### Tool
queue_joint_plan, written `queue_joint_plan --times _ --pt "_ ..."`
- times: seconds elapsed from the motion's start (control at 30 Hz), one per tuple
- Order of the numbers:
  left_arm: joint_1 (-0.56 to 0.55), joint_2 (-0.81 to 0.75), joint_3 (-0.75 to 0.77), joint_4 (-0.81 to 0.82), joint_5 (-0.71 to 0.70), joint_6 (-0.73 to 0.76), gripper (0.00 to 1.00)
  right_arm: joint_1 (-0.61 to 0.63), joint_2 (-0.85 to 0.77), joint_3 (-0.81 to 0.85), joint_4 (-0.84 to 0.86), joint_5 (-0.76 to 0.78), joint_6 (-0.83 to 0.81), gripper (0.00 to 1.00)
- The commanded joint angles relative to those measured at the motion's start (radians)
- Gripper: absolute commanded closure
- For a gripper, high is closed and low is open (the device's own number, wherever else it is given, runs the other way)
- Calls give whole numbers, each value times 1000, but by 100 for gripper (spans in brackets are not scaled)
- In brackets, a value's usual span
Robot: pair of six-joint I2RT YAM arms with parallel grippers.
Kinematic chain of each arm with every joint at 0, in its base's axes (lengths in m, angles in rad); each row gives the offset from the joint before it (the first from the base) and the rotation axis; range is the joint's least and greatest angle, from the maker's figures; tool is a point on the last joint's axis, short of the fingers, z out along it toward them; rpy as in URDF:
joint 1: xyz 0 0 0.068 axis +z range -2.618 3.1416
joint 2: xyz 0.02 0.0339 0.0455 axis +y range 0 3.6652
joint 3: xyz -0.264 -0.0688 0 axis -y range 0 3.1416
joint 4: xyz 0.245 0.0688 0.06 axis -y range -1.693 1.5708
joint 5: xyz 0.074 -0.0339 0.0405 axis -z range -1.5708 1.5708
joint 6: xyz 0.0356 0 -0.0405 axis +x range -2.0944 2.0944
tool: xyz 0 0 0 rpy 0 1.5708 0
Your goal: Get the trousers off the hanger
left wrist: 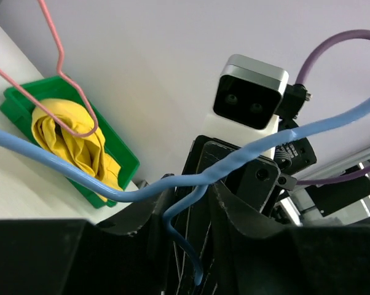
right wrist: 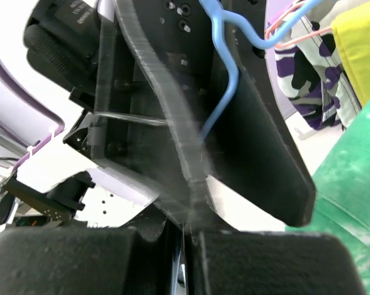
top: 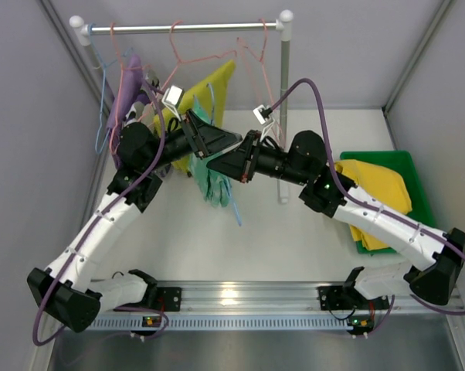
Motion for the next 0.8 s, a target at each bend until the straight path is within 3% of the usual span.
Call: queue_joint_plan --times 0.0,0.2,0.27,0.3,0.37,0.4,0.47,0.77 --pt "-2 -5 18 55 -15 -7 69 17 -48 -1 193 35 -102 100" --pt "21 -10 25 19 -34 -13 88 16 -88 -60 187 74 -122 100" --pt "24 -11 26 -4 -44 -5 100 16 -93 -66 176 78 -123 97" --pt "26 -10 28 -8 -48 -4 100 16 -99 -70 162 78 -128 89" --pt "36 -5 38 -16 -41 -13 100 10 -125 -92 139 77 -178 33" --pt "38 -5 43 -19 -41 -13 100 10 -137 -101 125 83 -203 19" --pt "44 -5 58 -22 -34 -12 100 -3 -174 -132 90 138 -276 3" --pt "49 28 124 -18 -26 -57 100 -7 -470 -404 50 285 -635 1"
